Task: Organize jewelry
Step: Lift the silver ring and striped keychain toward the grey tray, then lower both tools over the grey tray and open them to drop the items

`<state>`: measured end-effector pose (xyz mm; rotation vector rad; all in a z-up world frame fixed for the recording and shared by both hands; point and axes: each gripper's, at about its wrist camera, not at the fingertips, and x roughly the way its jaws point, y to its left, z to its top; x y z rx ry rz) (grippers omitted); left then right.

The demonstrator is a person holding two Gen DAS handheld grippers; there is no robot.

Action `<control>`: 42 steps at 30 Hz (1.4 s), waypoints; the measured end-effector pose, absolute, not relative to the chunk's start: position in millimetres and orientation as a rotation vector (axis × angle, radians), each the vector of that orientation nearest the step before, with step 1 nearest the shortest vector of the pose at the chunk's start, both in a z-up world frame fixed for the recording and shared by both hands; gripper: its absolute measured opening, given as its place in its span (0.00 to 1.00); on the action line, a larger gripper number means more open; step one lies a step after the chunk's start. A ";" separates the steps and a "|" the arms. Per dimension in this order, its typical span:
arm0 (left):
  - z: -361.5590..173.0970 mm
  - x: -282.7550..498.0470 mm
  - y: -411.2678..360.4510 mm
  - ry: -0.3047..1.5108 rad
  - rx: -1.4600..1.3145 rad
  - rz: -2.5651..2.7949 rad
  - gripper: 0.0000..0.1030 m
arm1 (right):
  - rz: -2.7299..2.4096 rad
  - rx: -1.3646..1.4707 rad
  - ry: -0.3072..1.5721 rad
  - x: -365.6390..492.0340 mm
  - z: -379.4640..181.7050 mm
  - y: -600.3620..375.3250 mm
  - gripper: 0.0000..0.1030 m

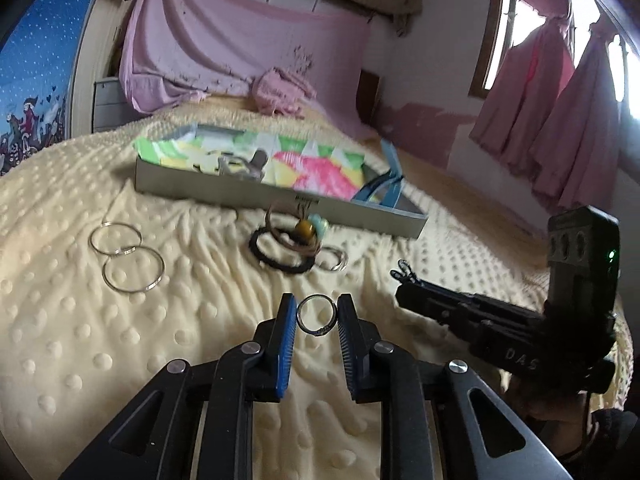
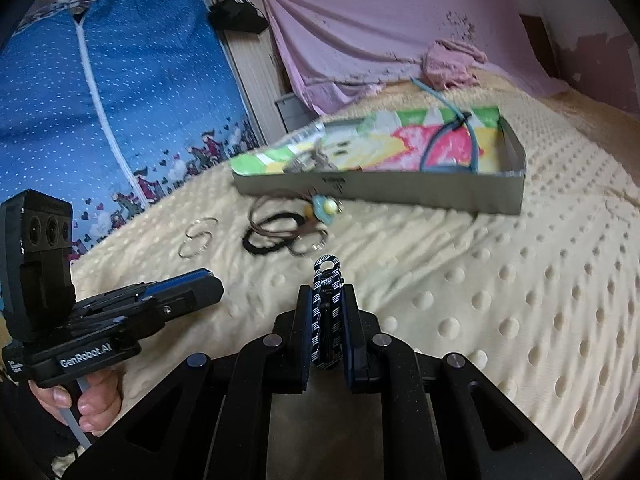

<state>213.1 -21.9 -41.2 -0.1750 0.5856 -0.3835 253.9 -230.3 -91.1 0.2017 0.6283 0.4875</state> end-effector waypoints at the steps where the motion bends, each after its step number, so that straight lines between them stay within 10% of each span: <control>1: -39.0 212.1 -20.4 0.573 -0.186 -0.385 0.19 | 0.493 0.201 0.610 252.1 -88.1 -230.1 0.12; 42: -27.3 405.5 29.2 0.737 -0.232 -0.181 0.20 | 0.333 0.163 0.765 427.8 -80.0 -182.0 0.12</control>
